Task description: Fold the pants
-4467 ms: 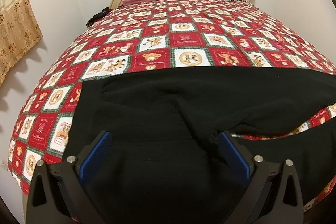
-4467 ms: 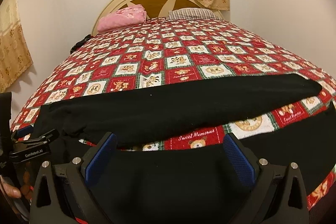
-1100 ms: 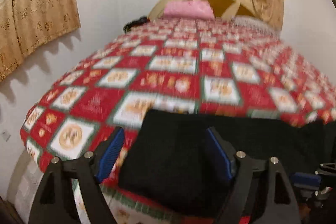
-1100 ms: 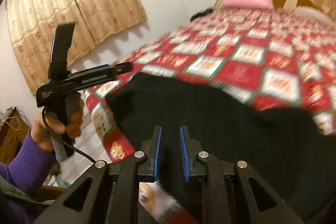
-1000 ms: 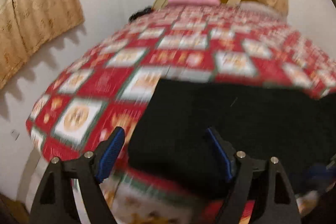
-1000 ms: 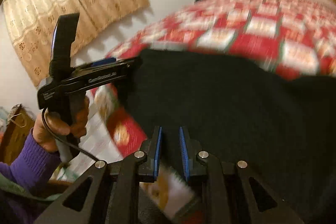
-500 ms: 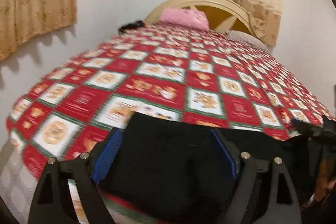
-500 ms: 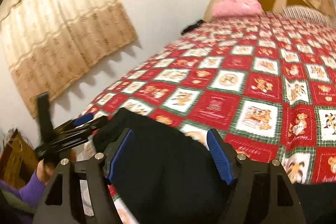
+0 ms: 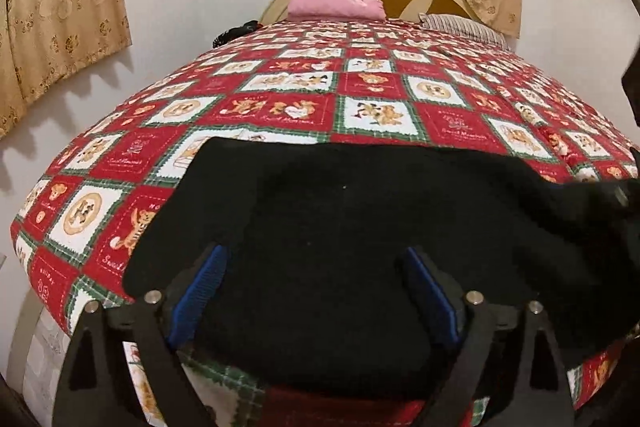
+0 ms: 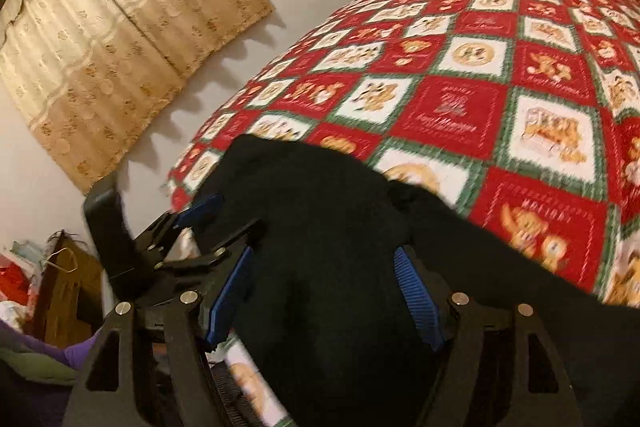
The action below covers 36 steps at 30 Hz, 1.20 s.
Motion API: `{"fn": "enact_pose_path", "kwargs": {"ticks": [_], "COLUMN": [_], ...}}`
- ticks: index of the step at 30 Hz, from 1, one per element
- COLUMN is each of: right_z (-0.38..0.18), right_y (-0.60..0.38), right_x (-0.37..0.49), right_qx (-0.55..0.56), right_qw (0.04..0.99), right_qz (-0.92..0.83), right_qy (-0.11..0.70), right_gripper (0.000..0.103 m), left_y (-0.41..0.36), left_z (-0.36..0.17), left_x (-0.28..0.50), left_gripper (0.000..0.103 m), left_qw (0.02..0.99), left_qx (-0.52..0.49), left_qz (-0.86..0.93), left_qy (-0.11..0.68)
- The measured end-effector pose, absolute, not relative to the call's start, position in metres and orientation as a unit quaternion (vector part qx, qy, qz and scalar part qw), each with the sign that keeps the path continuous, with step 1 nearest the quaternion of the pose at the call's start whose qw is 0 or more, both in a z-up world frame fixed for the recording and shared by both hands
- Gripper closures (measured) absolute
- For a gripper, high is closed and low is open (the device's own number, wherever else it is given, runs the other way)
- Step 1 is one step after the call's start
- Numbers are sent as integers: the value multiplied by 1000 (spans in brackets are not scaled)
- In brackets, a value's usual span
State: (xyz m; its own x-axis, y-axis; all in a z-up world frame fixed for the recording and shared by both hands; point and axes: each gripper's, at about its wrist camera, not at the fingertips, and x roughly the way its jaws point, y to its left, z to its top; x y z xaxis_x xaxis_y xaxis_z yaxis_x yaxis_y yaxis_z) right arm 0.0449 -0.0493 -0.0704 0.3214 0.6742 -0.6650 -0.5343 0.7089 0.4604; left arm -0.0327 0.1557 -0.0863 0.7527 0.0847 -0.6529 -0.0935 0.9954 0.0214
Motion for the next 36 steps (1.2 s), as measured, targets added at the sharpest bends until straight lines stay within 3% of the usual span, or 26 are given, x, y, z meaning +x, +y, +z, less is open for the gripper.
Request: {"fn": "enact_pose_path", "kwargs": {"ticks": [4, 9, 21, 30, 36], "right_z": [-84, -75, -84, -78, -48], "right_y": [-52, -35, -21, -121, -117], "right_x": [69, 63, 87, 116, 88], "right_qx": [150, 118, 182, 328, 256], "right_qw": [793, 780, 762, 803, 829], "right_qz": [356, 394, 395, 284, 291], "right_qy": [470, 472, 479, 409, 403], "right_gripper": [29, 27, 25, 26, 26], "left_y": [154, 153, 150, 149, 149], "left_z": [-89, -91, -93, -94, -94], "left_x": [-32, -33, -33, -35, -35], "left_gripper": [9, 8, 5, 5, 4], "left_qw": [937, 938, 939, 941, 942], "left_qx": [-6, -6, -4, 0, -2], "left_qz": [52, 51, 57, 56, 58], "left_qy": [346, 342, 339, 333, 329]}}
